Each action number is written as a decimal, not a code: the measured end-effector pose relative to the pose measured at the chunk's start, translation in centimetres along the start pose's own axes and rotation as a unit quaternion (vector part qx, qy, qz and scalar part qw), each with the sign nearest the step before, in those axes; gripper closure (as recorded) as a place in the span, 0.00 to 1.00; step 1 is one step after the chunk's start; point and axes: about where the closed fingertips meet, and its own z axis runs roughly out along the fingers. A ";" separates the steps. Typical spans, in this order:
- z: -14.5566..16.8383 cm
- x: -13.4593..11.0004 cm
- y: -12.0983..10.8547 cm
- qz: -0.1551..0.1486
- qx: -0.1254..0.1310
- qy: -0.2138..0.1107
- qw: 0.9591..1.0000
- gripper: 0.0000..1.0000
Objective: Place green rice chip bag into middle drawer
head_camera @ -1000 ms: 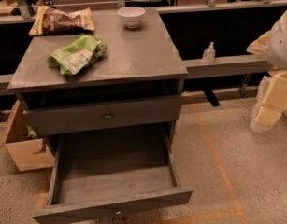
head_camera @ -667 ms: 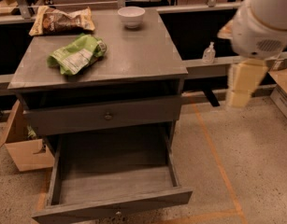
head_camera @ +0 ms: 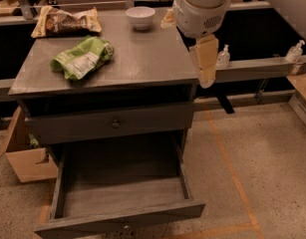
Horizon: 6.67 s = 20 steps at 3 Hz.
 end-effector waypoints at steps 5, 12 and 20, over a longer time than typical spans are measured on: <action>4.5 -6.9 -12.7 -0.235 0.077 -0.100 0.964 0.00; 16.3 -18.7 -26.5 -0.324 0.150 -0.225 0.906 0.00; 8.8 -19.1 -25.9 -0.331 0.173 -0.229 0.899 1.00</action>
Offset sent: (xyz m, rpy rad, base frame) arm 0.0932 0.1525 -0.0085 0.0286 0.0805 0.7886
